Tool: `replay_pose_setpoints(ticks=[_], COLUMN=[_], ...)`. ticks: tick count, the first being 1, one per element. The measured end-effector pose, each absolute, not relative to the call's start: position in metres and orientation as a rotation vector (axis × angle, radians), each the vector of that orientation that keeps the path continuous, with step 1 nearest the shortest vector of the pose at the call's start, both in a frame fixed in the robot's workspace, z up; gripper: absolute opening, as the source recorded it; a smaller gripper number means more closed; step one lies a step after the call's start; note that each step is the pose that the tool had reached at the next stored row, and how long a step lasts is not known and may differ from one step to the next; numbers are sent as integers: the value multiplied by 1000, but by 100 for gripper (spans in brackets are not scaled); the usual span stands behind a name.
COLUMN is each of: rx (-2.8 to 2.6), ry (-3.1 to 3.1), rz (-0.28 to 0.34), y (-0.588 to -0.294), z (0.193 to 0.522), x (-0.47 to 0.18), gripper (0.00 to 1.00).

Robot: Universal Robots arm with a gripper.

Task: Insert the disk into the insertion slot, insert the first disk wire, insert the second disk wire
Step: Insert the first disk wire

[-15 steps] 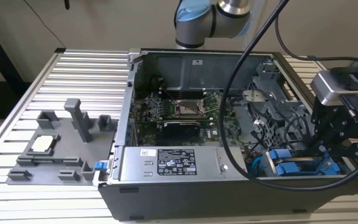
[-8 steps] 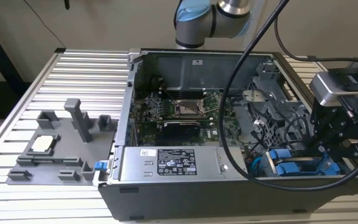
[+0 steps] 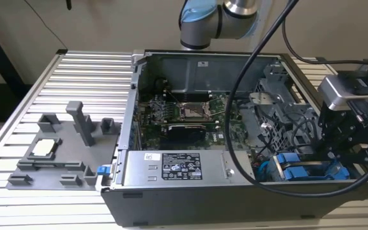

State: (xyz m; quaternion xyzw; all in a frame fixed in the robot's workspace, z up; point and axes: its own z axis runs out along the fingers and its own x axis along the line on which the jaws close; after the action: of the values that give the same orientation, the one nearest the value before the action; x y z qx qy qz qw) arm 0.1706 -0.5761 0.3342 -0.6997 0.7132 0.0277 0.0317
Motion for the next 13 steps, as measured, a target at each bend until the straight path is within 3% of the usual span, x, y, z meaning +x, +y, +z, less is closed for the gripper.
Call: replay_pose_setpoints(ticks=[13], rx=[-2155], ry=[2196], rz=[85], y=[-576], z=[368], x=[171], gripper=[27])
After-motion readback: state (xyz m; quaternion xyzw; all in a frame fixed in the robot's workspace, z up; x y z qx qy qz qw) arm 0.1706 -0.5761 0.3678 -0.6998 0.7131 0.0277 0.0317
